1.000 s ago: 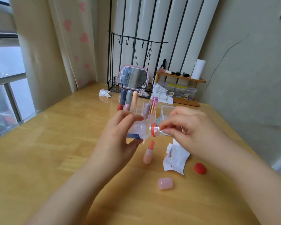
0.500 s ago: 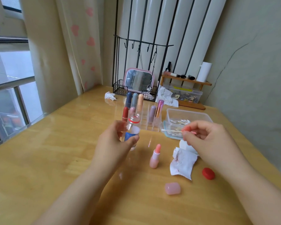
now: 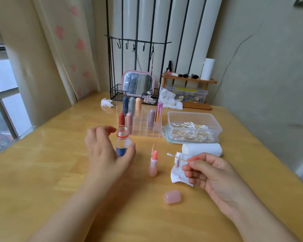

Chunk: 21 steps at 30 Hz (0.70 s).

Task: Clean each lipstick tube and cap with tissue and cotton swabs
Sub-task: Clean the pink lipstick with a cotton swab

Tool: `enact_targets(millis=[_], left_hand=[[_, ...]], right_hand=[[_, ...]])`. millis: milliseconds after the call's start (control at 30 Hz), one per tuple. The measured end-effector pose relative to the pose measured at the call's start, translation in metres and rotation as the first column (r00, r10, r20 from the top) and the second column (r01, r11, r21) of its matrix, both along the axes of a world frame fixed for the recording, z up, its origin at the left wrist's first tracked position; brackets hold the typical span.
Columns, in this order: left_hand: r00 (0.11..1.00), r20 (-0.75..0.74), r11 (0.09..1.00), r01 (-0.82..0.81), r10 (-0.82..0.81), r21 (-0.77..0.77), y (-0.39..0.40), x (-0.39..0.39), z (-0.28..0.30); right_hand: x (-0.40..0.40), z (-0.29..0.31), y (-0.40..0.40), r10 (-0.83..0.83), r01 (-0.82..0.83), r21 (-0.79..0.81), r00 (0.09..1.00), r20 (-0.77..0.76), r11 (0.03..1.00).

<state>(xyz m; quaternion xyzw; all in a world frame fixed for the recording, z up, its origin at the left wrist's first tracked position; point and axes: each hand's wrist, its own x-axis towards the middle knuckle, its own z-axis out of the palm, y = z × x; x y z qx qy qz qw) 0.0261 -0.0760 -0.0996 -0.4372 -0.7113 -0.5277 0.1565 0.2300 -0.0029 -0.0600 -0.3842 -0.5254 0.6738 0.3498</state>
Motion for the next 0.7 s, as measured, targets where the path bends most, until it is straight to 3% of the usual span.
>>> enact_targets(millis=[33, 100, 167, 300, 467, 700], left_hand=[[0.998, -0.064, 0.999, 0.016, -0.013, 0.052, -0.003, 0.007, 0.004], [0.991, -0.058, 0.992, 0.122, -0.121, 0.013, -0.008, 0.023, 0.009], [0.978, 0.029, 0.97, 0.208, -0.206, -0.127, -0.007, 0.038, 0.005], [0.964, 0.204, 0.901, 0.237, -0.171, -0.363, 0.002, 0.049, -0.007], [0.937, 0.305, 0.884, 0.284, -0.173, -0.372, 0.008, 0.044, -0.011], [0.946, 0.255, 0.865, 0.294, -0.202, -0.406, 0.013, 0.042, -0.012]], right_hand=[[0.002, 0.001, -0.001, 0.01, -0.01, -0.007, 1.0, -0.011, 1.0], [0.004, 0.004, -0.001, 0.028, -0.029, -0.025, 0.999, -0.033, 0.999], [0.006, 0.005, 0.0, 0.042, -0.043, -0.032, 0.999, -0.021, 0.999], [0.008, 0.004, 0.001, 0.047, -0.047, -0.003, 0.997, 0.055, 0.999], [0.007, 0.003, -0.002, 0.096, -0.1, 0.04, 0.991, 0.096, 0.994], [0.006, -0.003, -0.003, 0.094, -0.144, 0.232, 0.973, 0.212, 0.962]])
